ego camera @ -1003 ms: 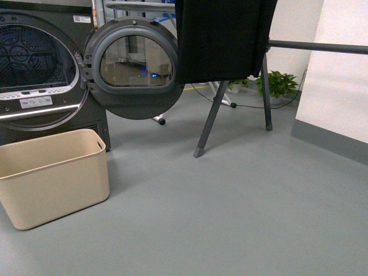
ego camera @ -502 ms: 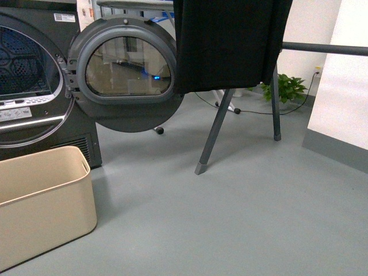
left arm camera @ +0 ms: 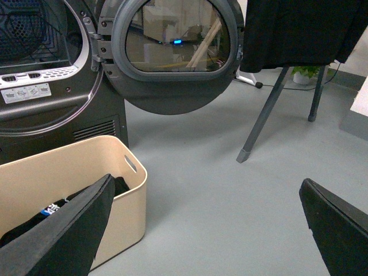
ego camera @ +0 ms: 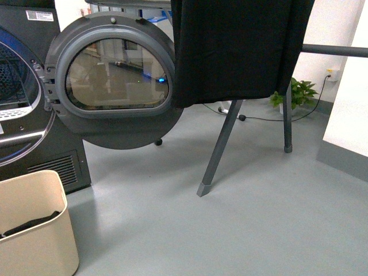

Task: Move hamper under clothes hanger

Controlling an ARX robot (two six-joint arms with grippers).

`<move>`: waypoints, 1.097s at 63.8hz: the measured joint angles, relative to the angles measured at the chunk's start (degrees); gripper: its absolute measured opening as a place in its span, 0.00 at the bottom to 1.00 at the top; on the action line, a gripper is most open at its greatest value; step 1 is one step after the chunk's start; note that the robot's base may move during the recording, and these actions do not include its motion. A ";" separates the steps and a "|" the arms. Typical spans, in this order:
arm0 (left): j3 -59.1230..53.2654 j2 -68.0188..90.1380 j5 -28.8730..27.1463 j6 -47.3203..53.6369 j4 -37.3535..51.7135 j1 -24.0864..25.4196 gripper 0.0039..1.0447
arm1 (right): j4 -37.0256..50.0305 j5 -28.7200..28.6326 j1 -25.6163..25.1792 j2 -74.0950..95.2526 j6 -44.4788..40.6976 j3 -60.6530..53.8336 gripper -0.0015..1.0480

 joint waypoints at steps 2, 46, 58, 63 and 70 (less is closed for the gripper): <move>-0.02 0.00 -0.22 0.00 0.00 -0.02 0.94 | 0.00 -0.39 0.00 0.00 -0.02 0.00 0.92; 0.00 0.04 0.13 0.00 -0.02 0.00 0.94 | -0.07 -0.09 0.00 0.00 0.00 0.00 0.92; 0.00 0.20 0.09 0.00 -0.02 -0.02 0.94 | -0.04 0.07 -0.02 0.00 0.00 0.00 0.92; 0.00 0.13 -0.15 0.00 0.00 -0.02 0.94 | -0.09 -0.22 0.04 0.07 0.00 0.02 0.92; -0.02 0.07 -0.09 0.00 0.00 -0.02 0.94 | -0.02 -0.20 0.04 0.00 0.00 0.02 0.92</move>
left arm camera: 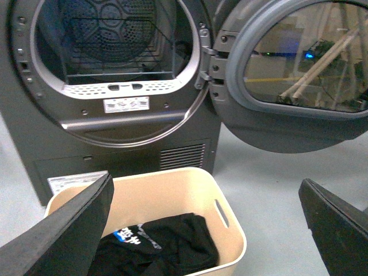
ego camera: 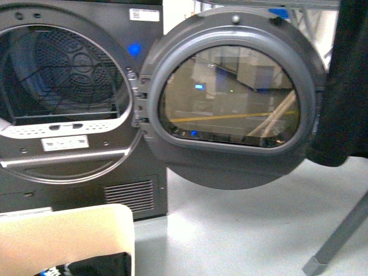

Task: Move hamper under clothes hanger

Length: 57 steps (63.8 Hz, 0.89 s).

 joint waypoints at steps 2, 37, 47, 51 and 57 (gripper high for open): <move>0.00 -0.07 0.11 0.00 0.00 0.00 0.94 | 0.02 0.13 0.00 0.00 0.00 0.00 0.92; 0.02 -0.11 0.11 0.00 0.00 0.07 0.94 | 0.02 0.09 -0.02 0.00 0.00 0.00 0.92; 0.00 -0.11 0.09 0.00 0.00 0.09 0.94 | 0.00 0.07 -0.02 0.00 0.00 0.00 0.92; 0.00 -0.11 0.09 0.00 0.00 0.09 0.94 | 0.02 0.04 -0.02 0.00 0.00 0.00 0.92; 0.02 -0.11 0.09 0.00 0.00 0.09 0.94 | 0.02 0.07 -0.02 0.00 0.00 0.00 0.92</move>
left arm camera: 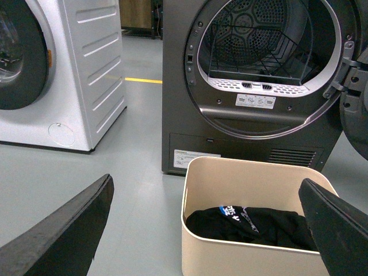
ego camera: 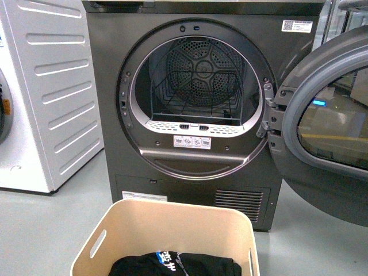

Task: Move hamper under clothes hanger

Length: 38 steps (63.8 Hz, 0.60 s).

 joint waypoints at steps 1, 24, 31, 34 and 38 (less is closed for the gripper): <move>-0.02 0.00 0.00 0.00 0.00 0.00 0.94 | 0.00 0.00 0.00 0.00 0.00 -0.02 0.92; 9.99 28.55 -9.92 -7.87 0.52 4.94 0.94 | 1.57 -15.08 -0.76 24.37 7.80 8.35 0.92; 16.63 47.54 -6.14 -7.26 13.22 7.91 0.94 | 13.51 -14.99 3.67 45.07 8.94 16.02 0.92; 19.69 55.80 -5.07 -6.69 17.14 8.72 0.94 | 15.82 -14.82 4.55 51.69 8.85 18.93 0.92; 23.76 65.11 -4.00 -5.79 19.74 9.27 0.94 | 16.90 -15.10 5.46 60.50 8.70 23.23 0.92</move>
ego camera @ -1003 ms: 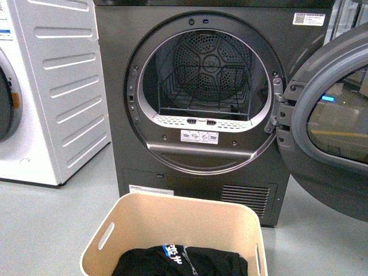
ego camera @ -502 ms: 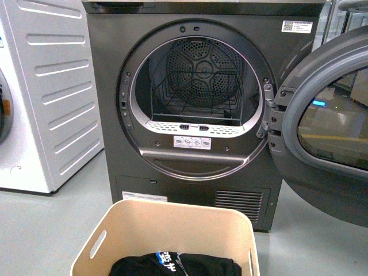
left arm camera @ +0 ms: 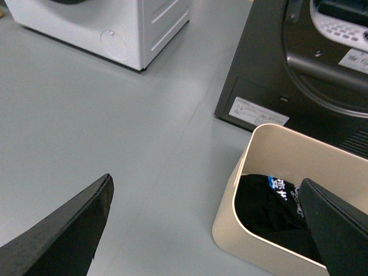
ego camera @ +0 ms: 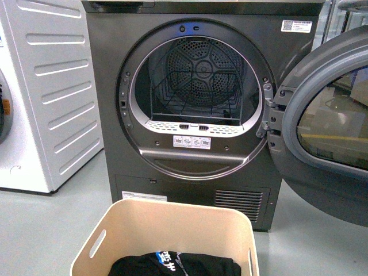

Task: Move hamper under clothes hanger

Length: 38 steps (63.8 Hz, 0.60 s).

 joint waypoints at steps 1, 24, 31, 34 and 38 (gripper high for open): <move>1.20 2.47 0.26 0.13 0.37 0.00 0.94 | 0.07 -0.04 0.22 2.36 -0.07 1.25 0.92; 26.82 40.35 4.20 10.58 -2.01 -3.32 0.94 | -8.74 2.25 3.82 41.27 -2.75 28.89 0.92; 33.51 48.02 3.61 10.45 -2.78 -3.28 0.94 | -10.93 4.66 4.66 50.53 -3.78 36.96 0.92; 36.70 51.43 3.10 10.14 -3.34 -3.34 0.94 | -11.93 5.46 4.81 53.79 -4.11 39.89 0.92; 40.65 55.63 3.63 10.03 -4.11 -3.74 0.94 | -13.62 6.80 4.83 58.82 -4.76 44.41 0.92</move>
